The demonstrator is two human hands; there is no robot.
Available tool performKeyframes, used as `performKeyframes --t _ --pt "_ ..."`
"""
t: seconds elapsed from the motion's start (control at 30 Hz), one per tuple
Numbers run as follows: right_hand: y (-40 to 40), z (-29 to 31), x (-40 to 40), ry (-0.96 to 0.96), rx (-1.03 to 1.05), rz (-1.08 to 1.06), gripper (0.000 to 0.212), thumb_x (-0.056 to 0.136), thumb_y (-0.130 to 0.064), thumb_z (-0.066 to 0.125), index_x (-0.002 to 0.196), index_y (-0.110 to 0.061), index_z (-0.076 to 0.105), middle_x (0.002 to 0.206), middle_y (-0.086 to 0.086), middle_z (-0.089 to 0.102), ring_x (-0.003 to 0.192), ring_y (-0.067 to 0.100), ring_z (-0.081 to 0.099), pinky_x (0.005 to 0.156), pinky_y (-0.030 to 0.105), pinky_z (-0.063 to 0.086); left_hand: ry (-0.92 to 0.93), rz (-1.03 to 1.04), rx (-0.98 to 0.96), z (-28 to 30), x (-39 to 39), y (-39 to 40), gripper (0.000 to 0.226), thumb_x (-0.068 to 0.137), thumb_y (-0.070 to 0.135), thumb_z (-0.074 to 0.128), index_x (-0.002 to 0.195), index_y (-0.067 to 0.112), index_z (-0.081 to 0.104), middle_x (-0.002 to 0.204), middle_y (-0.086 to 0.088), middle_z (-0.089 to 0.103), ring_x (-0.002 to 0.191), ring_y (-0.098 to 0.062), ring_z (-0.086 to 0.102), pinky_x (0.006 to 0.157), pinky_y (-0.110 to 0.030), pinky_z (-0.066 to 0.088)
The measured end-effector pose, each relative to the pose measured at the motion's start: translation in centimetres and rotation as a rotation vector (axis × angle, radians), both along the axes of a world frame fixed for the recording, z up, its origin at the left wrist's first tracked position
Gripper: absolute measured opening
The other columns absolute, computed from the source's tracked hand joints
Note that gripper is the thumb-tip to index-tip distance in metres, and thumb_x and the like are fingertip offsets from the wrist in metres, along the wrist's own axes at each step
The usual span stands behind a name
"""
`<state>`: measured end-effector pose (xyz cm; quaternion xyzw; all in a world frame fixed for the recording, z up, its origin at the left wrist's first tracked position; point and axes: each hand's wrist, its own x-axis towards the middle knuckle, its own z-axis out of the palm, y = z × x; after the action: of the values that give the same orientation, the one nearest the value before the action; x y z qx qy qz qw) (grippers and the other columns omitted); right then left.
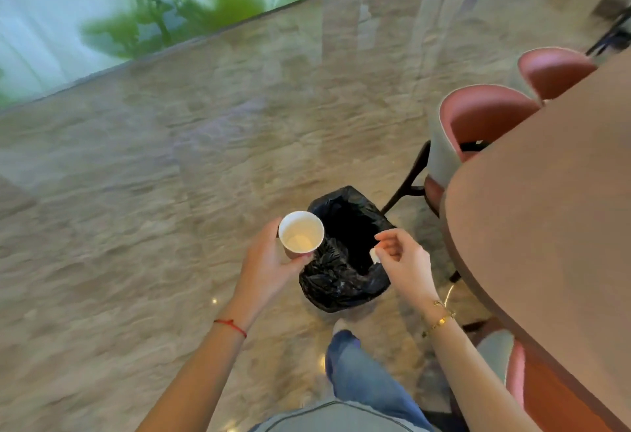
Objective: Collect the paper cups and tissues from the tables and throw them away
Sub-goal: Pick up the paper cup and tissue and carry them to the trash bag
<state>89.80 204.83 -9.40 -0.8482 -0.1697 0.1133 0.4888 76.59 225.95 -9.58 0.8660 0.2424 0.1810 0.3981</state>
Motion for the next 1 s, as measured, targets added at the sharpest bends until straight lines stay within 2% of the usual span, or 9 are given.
performKeyframes --t 0.13,0.3,0.43,0.53,0.67,0.77,0.87,0.93,1.0 --pt "1.9 -2.1 5.8 0.019 -0.038 -0.074 0.015 0.088 -0.008 0.060 0.098 -0.018 0.064 0.081 -0.005 0.065 0.076 0.005 0.060 0.065 0.004 0.044 0.031 -0.085 -0.023 -2.3 7.8 2.4 0.070 0.067 0.047 0.083 0.126 0.035 0.046 0.116 0.021 0.049 0.111 -0.008 0.051 0.090 -0.027 0.045" --pt "4.2 -4.6 12.7 0.088 -0.096 -0.103 0.015 0.089 -0.009 0.057 0.097 -0.020 0.063 0.082 -0.004 0.064 0.077 0.005 0.060 0.062 0.007 0.044 0.111 -0.131 -0.083 -4.7 16.4 3.9 0.068 0.067 0.047 0.083 0.123 0.031 0.048 0.113 0.020 0.051 0.103 -0.003 0.048 0.073 -0.008 0.035" --pt "6.4 -6.7 17.8 0.143 -0.142 -0.097 0.015 0.089 -0.010 0.054 0.095 -0.022 0.062 0.080 -0.005 0.063 0.074 0.006 0.059 0.060 0.007 0.043 0.181 -0.144 -0.138 -6.7 22.5 5.0 0.066 0.068 0.043 0.084 0.123 0.028 0.049 0.112 0.018 0.051 0.101 -0.003 0.047 0.072 -0.012 0.035" --pt "7.7 -8.4 21.1 0.201 -0.180 -0.084 0.014 0.090 -0.011 0.054 0.095 -0.023 0.061 0.083 -0.003 0.064 0.073 0.006 0.058 0.060 0.005 0.044 0.255 -0.174 -0.153 -8.2 26.1 5.9 0.067 0.070 0.034 0.084 0.126 0.023 0.049 0.116 0.013 0.052 0.104 -0.006 0.047 0.080 -0.017 0.036" --pt "8.1 -10.1 23.9 0.311 -0.286 0.008 0.019 0.089 -0.013 0.058 0.107 -0.018 0.061 0.099 -0.004 0.064 0.077 0.002 0.057 0.079 0.017 0.048 0.388 -0.255 -0.212 -9.9 28.9 7.2 0.077 0.073 0.015 0.080 0.139 0.014 0.041 0.137 -0.003 0.050 0.128 -0.019 0.047 0.098 -0.023 0.035" --pt "8.0 -10.3 25.0 0.349 -0.338 0.051 0.027 0.090 -0.015 0.057 0.117 -0.017 0.060 0.111 -0.001 0.064 0.091 0.009 0.059 0.088 0.024 0.048 0.443 -0.268 -0.216 -10.1 30.0 8.0 0.077 0.080 0.016 0.076 0.145 0.014 0.035 0.145 -0.003 0.043 0.135 -0.018 0.040 0.105 -0.027 0.032" --pt "7.9 -9.4 25.2 0.286 -0.356 0.078 0.033 0.092 -0.018 0.057 0.125 -0.016 0.057 0.123 -0.002 0.060 0.113 0.013 0.055 0.091 0.020 0.041 0.428 -0.293 -0.179 -9.2 30.3 8.9 0.068 0.086 0.019 0.070 0.145 0.016 0.036 0.148 -0.001 0.042 0.136 -0.018 0.039 0.111 -0.034 0.035" --pt "7.8 -8.7 24.8 0.207 -0.369 0.096 0.036 0.092 -0.019 0.057 0.128 -0.017 0.055 0.126 -0.003 0.058 0.119 0.010 0.049 0.093 0.017 0.035 0.424 -0.328 -0.112 -8.1 29.9 9.5 0.060 0.090 0.023 0.066 0.143 0.019 0.039 0.149 0.002 0.041 0.136 -0.017 0.040 0.110 -0.034 0.036" --pt "7.7 -8.0 24.3 0.130 -0.372 0.100 0.038 0.093 -0.021 0.057 0.131 -0.019 0.053 0.128 -0.004 0.056 0.123 0.009 0.043 0.098 0.017 0.032 0.411 -0.351 -0.051 -6.9 29.5 10.1 0.054 0.093 0.024 0.062 0.141 0.021 0.041 0.146 0.003 0.045 0.125 -0.015 0.049 0.104 -0.032 0.040"
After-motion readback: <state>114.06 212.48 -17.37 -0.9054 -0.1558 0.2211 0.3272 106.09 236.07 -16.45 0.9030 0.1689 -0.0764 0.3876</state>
